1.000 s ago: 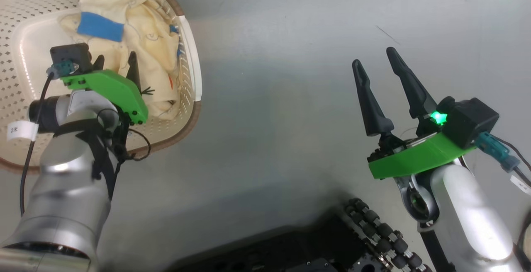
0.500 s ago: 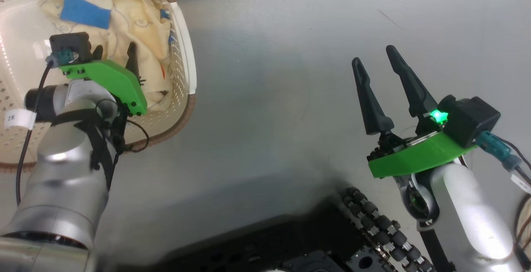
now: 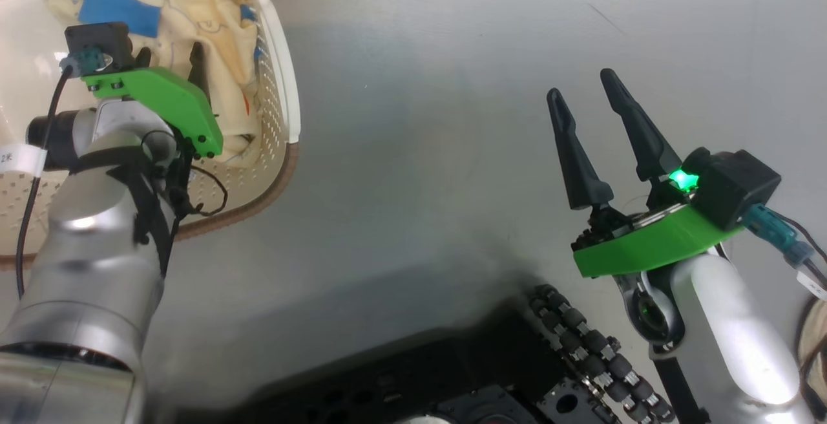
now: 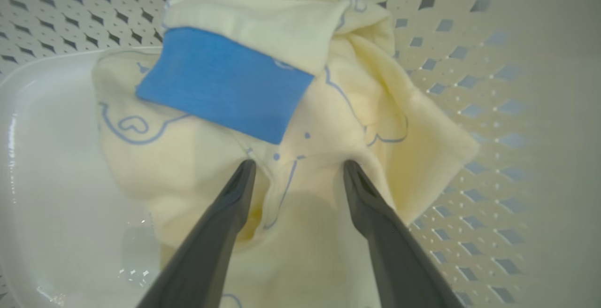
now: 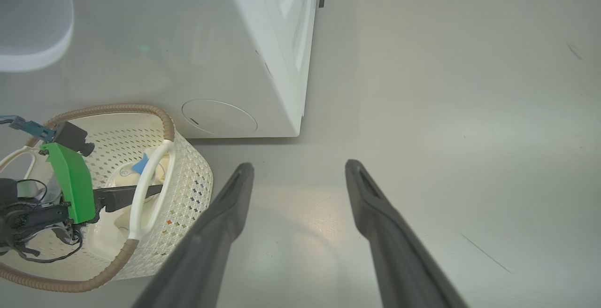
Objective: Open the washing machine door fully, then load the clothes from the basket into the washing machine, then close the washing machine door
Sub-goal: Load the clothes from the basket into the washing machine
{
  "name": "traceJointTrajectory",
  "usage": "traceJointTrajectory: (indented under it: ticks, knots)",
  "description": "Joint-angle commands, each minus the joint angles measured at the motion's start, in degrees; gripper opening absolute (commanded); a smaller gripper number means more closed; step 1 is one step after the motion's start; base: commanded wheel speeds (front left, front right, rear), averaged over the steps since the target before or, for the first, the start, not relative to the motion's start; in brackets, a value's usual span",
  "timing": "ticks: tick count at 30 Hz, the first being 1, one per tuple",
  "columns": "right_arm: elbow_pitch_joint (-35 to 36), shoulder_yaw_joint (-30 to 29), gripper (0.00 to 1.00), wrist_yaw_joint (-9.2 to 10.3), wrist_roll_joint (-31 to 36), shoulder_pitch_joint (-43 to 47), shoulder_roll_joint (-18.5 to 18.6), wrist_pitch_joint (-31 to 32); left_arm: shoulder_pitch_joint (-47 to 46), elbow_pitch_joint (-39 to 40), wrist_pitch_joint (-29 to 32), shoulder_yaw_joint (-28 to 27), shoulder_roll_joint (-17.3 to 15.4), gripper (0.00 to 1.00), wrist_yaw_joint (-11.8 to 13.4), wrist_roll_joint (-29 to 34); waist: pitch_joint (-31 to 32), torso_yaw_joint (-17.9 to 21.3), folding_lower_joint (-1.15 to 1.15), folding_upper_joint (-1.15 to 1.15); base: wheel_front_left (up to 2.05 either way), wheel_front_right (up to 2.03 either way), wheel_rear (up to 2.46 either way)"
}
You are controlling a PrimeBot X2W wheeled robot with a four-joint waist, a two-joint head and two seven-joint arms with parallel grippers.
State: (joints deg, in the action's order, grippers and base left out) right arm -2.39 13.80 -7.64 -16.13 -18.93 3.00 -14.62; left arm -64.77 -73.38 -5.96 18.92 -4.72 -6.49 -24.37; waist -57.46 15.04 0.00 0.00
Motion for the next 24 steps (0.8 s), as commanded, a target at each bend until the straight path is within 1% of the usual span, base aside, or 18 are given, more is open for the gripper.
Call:
traceJointTrajectory:
  ticks: [1, 5, 12, 19, 20, 22, 24]
  knots:
    - [1.56, 0.94, 1.0, 0.15, -0.36, 2.81, -0.12, -0.38, 0.66, 0.27, 0.06, -0.5, -1.52, 1.0, 0.49, -0.28, -0.15, 0.05, 0.0, 0.0, 0.0, 0.0, 0.0]
    - [1.91, 0.83, 1.0, 0.15, -0.33, 3.05, -0.12, -0.38, 0.38, -0.02, 1.38, -0.76, -1.63, 1.0, 1.23, -0.93, -0.61, 0.04, 0.0, 0.0, 0.0, 0.0, 0.0]
    - [2.31, 0.72, 1.0, 0.15, -0.18, 3.32, -0.12, -0.38, 0.6, -0.28, 3.31, -2.49, -1.51, 1.0, 0.9, -3.71, -1.09, -0.03, 0.0, 0.0, 0.0, 0.0, 0.0]
    - [2.78, 0.26, 1.0, 0.15, 0.29, 4.2, -0.12, -0.38, 0.48, -0.39, 3.24, -2.27, -1.64, 1.0, 0.12, -4.69, -1.0, -0.29, 0.0, 0.0, 0.0, 0.0, 0.0]
    - [2.81, 0.23, 1.0, 0.15, 0.32, 4.28, -0.12, -0.38, 0.44, -0.4, 3.31, -2.28, -1.66, 0.85, -0.02, -4.89, -0.97, -0.29, 0.0, 0.0, 0.0, 0.0, 0.0]
    - [2.93, 0.08, 1.0, 0.15, 0.44, 4.38, -0.12, -0.38, 0.33, -0.41, 3.27, -2.19, -1.74, 0.0, -0.21, -5.15, -0.88, -0.34, 0.0, 0.0, 0.0, 0.0, 0.0]
    - [3.09, -0.17, 1.0, 0.15, 0.39, 4.46, -0.12, -0.38, 0.29, -0.42, 3.58, -1.94, -1.68, 0.0, -0.41, -5.33, -0.8, -0.45, 0.0, 0.0, 0.0, 0.0, 0.0]
